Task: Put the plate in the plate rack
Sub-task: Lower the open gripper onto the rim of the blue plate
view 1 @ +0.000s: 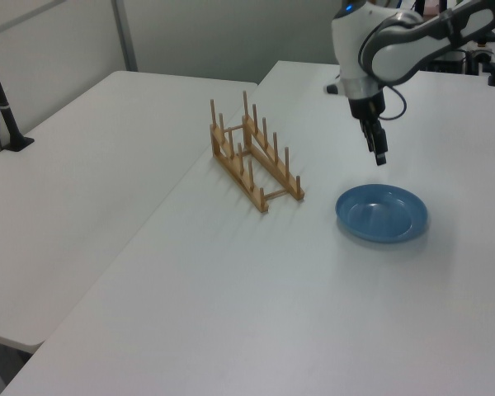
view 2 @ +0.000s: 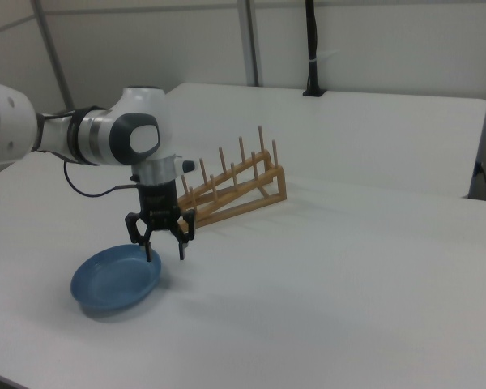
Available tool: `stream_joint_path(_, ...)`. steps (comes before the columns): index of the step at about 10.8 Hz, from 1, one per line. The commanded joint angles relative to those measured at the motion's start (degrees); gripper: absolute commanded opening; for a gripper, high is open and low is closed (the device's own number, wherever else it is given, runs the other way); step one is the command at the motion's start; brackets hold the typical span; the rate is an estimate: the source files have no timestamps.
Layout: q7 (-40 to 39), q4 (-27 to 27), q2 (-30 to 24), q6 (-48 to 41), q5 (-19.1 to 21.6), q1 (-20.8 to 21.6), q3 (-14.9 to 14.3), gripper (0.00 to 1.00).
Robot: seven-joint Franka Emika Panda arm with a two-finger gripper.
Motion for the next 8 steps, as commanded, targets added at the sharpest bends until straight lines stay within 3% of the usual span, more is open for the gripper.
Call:
stream_joint_path(1,2.2,-0.6,3.0,0.6,0.1,3.1,-0.4,0.5)
stream_joint_path(3,3.4,-0.5,4.6,0.8,0.1,4.3,-0.4,0.32)
stream_joint_path(4,3.7,-0.4,4.7,0.9,0.1,4.4,-0.4,0.31)
stream_joint_path(5,4.0,-0.3,5.3,1.0,0.1,4.6,-0.4,0.23)
stream_joint_path(7,4.2,0.2,5.7,1.0,0.0,4.5,-0.4,0.01)
stream_joint_path(8,4.1,0.3,5.7,1.0,-0.2,4.5,-0.4,0.0)
